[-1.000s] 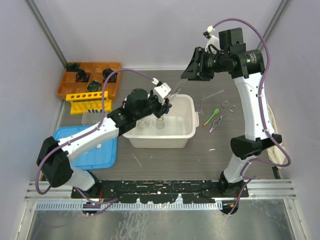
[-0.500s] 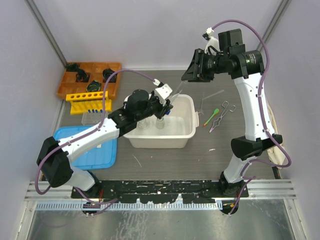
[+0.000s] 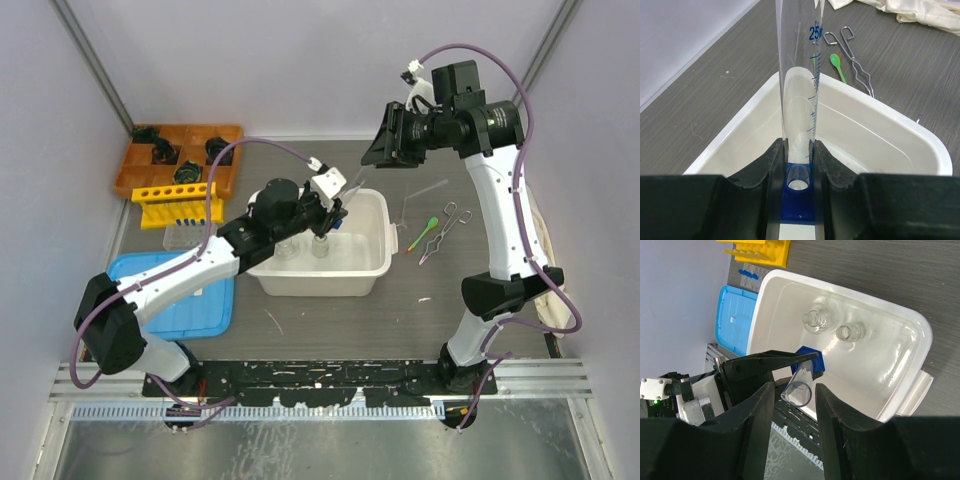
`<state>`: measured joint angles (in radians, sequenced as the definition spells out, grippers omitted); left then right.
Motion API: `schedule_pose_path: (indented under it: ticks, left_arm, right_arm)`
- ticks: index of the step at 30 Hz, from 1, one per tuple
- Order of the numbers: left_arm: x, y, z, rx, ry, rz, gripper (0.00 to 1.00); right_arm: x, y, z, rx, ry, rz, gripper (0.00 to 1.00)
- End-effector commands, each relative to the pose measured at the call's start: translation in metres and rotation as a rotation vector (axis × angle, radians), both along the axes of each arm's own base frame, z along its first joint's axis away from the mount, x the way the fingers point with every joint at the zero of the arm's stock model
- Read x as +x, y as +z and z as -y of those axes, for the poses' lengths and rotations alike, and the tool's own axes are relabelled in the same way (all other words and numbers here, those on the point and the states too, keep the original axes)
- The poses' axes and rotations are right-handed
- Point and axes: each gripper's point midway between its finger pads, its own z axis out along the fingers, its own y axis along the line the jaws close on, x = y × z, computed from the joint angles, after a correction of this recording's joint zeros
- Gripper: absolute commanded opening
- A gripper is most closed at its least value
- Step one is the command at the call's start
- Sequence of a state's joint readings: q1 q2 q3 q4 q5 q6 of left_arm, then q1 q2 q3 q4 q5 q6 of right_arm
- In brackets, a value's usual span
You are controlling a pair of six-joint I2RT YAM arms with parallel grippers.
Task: Organize the chemistry lab equipment
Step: Place the chemistry item in the storage box.
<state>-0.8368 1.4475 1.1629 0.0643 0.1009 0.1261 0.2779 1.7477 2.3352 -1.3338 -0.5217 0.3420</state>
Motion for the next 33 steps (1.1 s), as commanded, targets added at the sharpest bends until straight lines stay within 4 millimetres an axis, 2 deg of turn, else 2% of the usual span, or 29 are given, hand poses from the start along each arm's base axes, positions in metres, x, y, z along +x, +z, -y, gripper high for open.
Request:
schedule_pose_path:
  ticks: [1, 8, 15, 17, 21, 23, 30, 33]
  left_arm:
    - [0.0065, 0.0488, 0.0086, -0.09, -0.003, 0.109, 0.13]
    - [0.0071, 0.0512, 0.0092, -0.093, -0.003, 0.114, 0.13]
    - [0.0084, 0.048, 0.0086, -0.086, 0.001, 0.107, 0.15]
    - [0.0085, 0.0482, 0.0084, -0.085, 0.006, 0.104, 0.2]
    - [0.0128, 0.0447, 0.0056, -0.077, 0.036, 0.088, 0.39]
    - [0.0134, 0.0429, 0.0054, -0.073, 0.042, 0.08, 0.45]
    - [0.015, 0.0422, 0.0048, -0.083, 0.062, 0.064, 0.5]
    - [0.015, 0.0454, 0.0042, -0.102, 0.07, 0.054, 0.55]
  right_arm:
    - [-0.0045, 0.0068, -0.0046, 0.007, 0.03, 0.032, 0.44]
    - [-0.0031, 0.005, -0.0074, 0.004, 0.036, 0.03, 0.41]
    - [-0.0012, 0.0018, -0.0074, -0.002, 0.034, 0.024, 0.26]
    - [-0.0006, 0.0013, -0.0068, -0.006, 0.03, 0.024, 0.25]
    - [0.0003, 0.0006, -0.0048, -0.015, 0.019, 0.027, 0.22]
    - [0.0005, -0.0003, -0.004, -0.02, 0.016, 0.025, 0.2]
    - [0.0003, -0.0006, -0.0018, -0.032, 0.004, 0.03, 0.17]
    - [0.0025, -0.0027, 0.0024, -0.057, -0.018, 0.035, 0.17]
